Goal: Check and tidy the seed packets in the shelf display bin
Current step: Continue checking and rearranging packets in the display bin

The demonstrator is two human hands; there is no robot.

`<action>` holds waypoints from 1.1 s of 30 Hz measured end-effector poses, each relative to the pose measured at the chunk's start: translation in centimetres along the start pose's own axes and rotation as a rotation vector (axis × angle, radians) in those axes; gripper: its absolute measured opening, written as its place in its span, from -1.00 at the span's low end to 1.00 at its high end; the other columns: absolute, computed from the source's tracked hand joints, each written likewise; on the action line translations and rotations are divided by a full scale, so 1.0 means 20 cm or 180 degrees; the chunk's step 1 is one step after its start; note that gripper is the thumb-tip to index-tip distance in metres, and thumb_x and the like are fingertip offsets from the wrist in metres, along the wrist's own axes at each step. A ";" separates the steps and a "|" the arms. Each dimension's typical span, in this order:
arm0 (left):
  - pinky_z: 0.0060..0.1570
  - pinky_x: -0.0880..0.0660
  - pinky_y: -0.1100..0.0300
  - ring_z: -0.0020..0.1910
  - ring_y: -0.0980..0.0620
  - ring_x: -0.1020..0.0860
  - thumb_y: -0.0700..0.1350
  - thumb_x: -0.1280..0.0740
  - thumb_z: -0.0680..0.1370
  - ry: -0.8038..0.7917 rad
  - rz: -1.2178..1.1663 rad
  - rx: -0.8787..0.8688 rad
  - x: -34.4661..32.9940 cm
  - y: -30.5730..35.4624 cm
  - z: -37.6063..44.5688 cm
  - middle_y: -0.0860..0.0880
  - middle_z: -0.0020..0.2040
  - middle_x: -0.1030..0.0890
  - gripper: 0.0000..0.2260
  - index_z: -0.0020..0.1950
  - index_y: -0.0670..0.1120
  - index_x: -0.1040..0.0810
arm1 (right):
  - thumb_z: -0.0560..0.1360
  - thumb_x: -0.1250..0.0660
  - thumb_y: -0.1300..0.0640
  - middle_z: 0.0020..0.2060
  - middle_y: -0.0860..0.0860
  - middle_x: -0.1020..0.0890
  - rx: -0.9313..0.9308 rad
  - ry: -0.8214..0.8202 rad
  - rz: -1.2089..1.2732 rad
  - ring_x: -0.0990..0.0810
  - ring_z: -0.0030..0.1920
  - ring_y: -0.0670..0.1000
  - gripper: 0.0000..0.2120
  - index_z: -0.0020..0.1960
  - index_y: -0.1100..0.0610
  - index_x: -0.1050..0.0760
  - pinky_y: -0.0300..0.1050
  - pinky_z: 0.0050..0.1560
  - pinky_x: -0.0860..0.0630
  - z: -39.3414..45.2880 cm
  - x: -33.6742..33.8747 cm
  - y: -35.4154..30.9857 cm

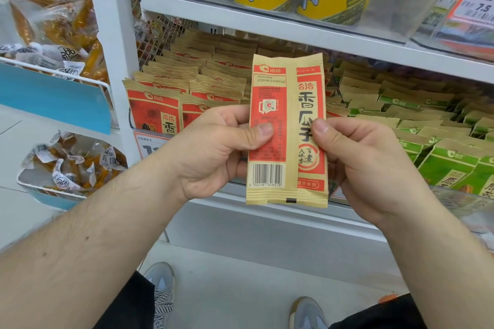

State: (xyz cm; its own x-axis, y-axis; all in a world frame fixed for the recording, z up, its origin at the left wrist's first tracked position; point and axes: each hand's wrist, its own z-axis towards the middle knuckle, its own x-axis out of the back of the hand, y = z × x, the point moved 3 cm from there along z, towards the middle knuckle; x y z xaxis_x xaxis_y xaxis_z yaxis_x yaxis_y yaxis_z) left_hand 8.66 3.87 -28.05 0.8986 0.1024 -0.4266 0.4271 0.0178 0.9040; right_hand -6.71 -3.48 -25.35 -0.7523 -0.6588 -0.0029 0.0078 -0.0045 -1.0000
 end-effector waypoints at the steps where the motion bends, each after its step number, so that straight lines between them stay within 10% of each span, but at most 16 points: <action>1: -0.18 -0.66 -0.02 -0.08 -0.12 -0.69 -0.21 -0.35 0.41 0.0014 -0.0004 -0.0026 0.00 0.00 0.00 -0.21 0.06 -0.68 -0.67 0.17 -0.21 -0.59 | 0.29 -0.37 0.05 -0.31 0.15 -0.70 0.0004 -0.0071 -0.0006 -0.65 -0.41 0.03 -0.72 -0.12 0.22 -0.63 -0.15 -0.48 -0.55 0.00 0.00 0.00; 10: -0.08 -0.64 -0.07 -0.01 -0.15 -0.67 -0.16 -0.38 0.40 0.0094 0.0089 -0.0082 0.03 0.01 0.01 -0.23 0.10 -0.66 -0.67 0.16 -0.20 -0.60 | 0.29 -0.36 0.22 -0.22 0.18 -0.71 -0.0046 -0.0500 0.0208 -0.69 -0.34 0.04 -0.70 0.01 0.24 -0.62 -0.25 -0.47 -0.54 0.00 0.01 -0.01; 15: -0.14 -0.57 0.03 -0.07 -0.08 -0.60 0.31 -0.41 0.28 0.0217 0.0468 -0.0483 0.02 0.03 0.00 -0.10 -0.02 -0.66 -0.45 0.08 -0.06 -0.66 | 0.42 -0.25 0.24 -0.19 0.15 -0.71 -0.0303 -0.0414 0.0852 -0.68 -0.29 0.03 -0.70 0.09 0.30 -0.59 -0.16 -0.37 -0.60 0.01 -0.04 0.04; 22: -0.30 -0.52 0.19 -0.25 0.02 -0.64 0.03 -0.57 0.29 -0.0133 0.0429 -0.0511 -0.03 -0.01 -0.01 -0.07 -0.09 -0.68 -0.54 0.10 -0.09 -0.55 | 0.37 -0.33 0.09 -0.29 0.18 -0.56 -0.1457 -0.1422 0.2622 -0.45 -0.42 0.05 -0.73 -0.01 0.22 -0.58 -0.16 -0.39 -0.35 -0.01 -0.23 0.18; 28: -0.11 -0.55 -0.31 -0.21 -0.15 -0.65 -0.13 -0.52 0.34 0.0798 0.0253 -0.0450 -0.01 0.04 -0.03 -0.10 -0.13 -0.71 -0.76 -0.02 -0.06 -0.62 | 0.46 -0.29 0.05 -0.20 0.20 -0.68 -0.0750 -0.0380 0.0605 -0.64 -0.31 0.14 -0.76 -0.16 0.14 -0.70 -0.02 -0.33 -0.57 0.02 -0.12 0.18; 33: -0.23 -0.66 0.02 -0.25 -0.04 -0.69 -0.14 -0.44 0.29 0.0886 0.0265 -0.0438 -0.01 0.08 -0.04 -0.09 -0.13 -0.72 -0.62 0.09 -0.14 -0.58 | 0.43 -0.28 -0.19 -0.36 0.21 -0.57 -0.0109 0.0147 0.0277 -0.44 -0.36 0.16 -0.59 -0.33 0.11 -0.62 -0.01 -0.29 -0.31 0.06 -0.02 0.12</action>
State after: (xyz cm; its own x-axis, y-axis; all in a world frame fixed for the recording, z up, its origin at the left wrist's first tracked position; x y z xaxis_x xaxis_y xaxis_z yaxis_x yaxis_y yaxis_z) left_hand 9.15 4.62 -26.48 0.8599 0.3770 -0.3441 0.3186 0.1302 0.9389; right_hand -5.51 -4.15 -27.80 -0.7794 -0.6202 -0.0895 0.0526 0.0775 -0.9956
